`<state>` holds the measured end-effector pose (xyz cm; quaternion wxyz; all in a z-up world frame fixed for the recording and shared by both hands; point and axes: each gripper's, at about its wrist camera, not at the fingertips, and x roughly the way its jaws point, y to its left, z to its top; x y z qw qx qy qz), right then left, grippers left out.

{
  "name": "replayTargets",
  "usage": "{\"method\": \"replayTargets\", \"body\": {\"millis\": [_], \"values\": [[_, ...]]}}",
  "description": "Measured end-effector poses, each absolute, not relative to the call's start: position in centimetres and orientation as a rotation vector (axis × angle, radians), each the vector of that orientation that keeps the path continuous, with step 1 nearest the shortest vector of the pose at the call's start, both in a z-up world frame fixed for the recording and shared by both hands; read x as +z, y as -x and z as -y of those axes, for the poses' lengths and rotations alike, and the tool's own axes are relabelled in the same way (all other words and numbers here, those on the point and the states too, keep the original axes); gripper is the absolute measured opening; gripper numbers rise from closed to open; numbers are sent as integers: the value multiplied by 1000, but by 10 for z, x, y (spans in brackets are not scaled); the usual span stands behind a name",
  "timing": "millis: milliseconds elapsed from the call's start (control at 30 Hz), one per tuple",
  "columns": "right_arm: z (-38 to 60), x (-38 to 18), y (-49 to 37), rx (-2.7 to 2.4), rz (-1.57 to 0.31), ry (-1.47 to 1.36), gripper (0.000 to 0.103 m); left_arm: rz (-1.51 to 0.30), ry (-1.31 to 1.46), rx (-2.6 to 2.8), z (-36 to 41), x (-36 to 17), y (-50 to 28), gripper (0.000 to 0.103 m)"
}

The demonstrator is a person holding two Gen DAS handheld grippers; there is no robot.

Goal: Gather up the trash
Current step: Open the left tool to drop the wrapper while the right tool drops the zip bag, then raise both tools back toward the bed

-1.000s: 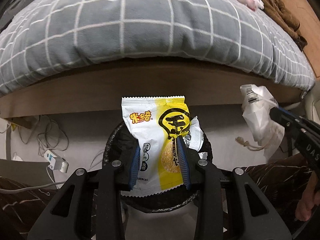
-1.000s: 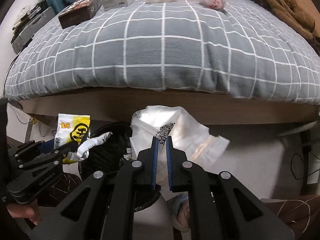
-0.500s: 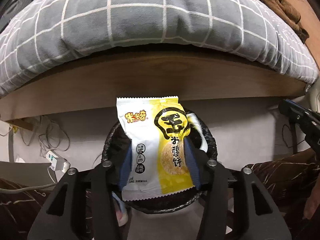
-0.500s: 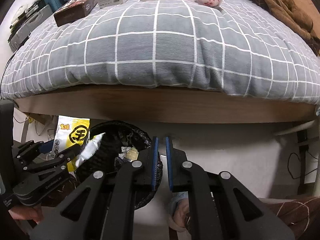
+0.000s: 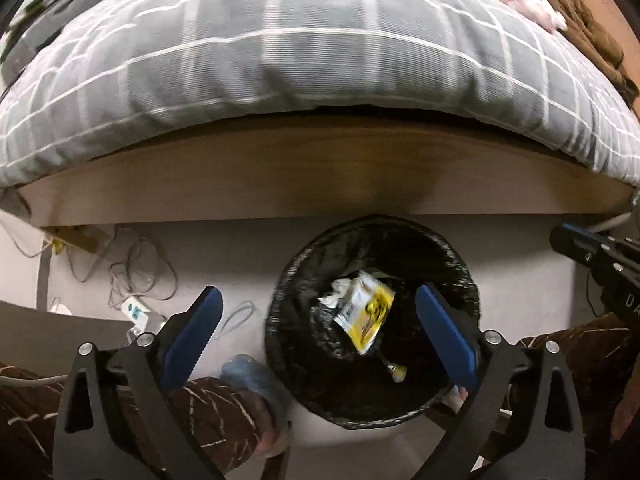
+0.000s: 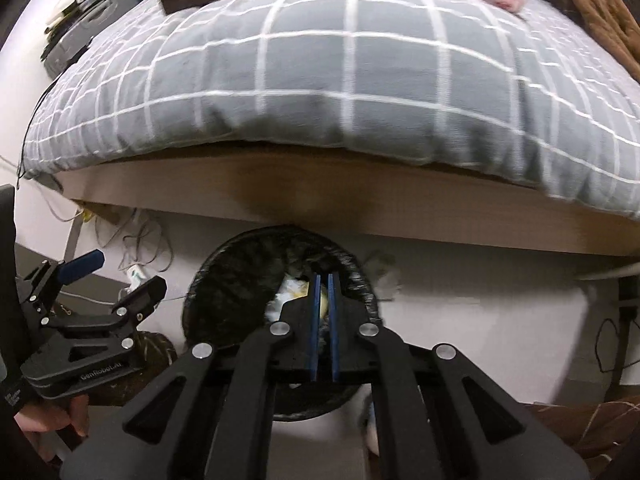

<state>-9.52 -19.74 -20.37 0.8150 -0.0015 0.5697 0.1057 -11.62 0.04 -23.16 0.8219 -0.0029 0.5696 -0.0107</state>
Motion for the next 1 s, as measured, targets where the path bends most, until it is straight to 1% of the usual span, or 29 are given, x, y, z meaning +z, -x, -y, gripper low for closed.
{"method": "replayTargets", "body": {"millis": [333, 400, 467, 500, 600, 633, 667, 700, 767, 833, 900, 933, 1000], "values": [[142, -213, 101, 341, -1241, 86, 4, -1199, 67, 57, -46, -227, 123, 97], [143, -211, 101, 330, -1220, 108, 6, -1196, 64, 63, -51, -226, 123, 97], [145, -208, 101, 321, -1205, 111, 23, -1189, 62, 63, -53, -222, 121, 97], [148, -206, 101, 314, -1193, 111, 28, -1180, 64, 62, -53, -218, 120, 97], [153, -194, 99, 299, -1140, 131, 47, -1142, 60, 63, -50, -205, 116, 97], [156, -190, 99, 292, -1123, 136, 59, -1123, 58, 62, -50, -198, 115, 97], [160, -185, 99, 278, -1095, 142, 66, -1113, 55, 63, -48, -195, 114, 97], [163, -180, 99, 269, -1072, 145, 69, -1100, 53, 63, -47, -190, 112, 97], [170, -171, 97, 252, -1039, 149, 81, -1074, 59, 56, -47, -180, 110, 97], [178, -163, 94, 228, -1009, 147, 86, -1055, 66, 56, -47, -171, 107, 97], [181, -159, 92, 211, -994, 136, 89, -1038, 80, 52, -48, -161, 104, 97], [186, -153, 88, 202, -982, 126, 93, -1032, 87, 52, -48, -158, 102, 97], [190, -146, 87, 185, -960, 117, 95, -1019, 96, 44, -47, -151, 97, 97]]}}
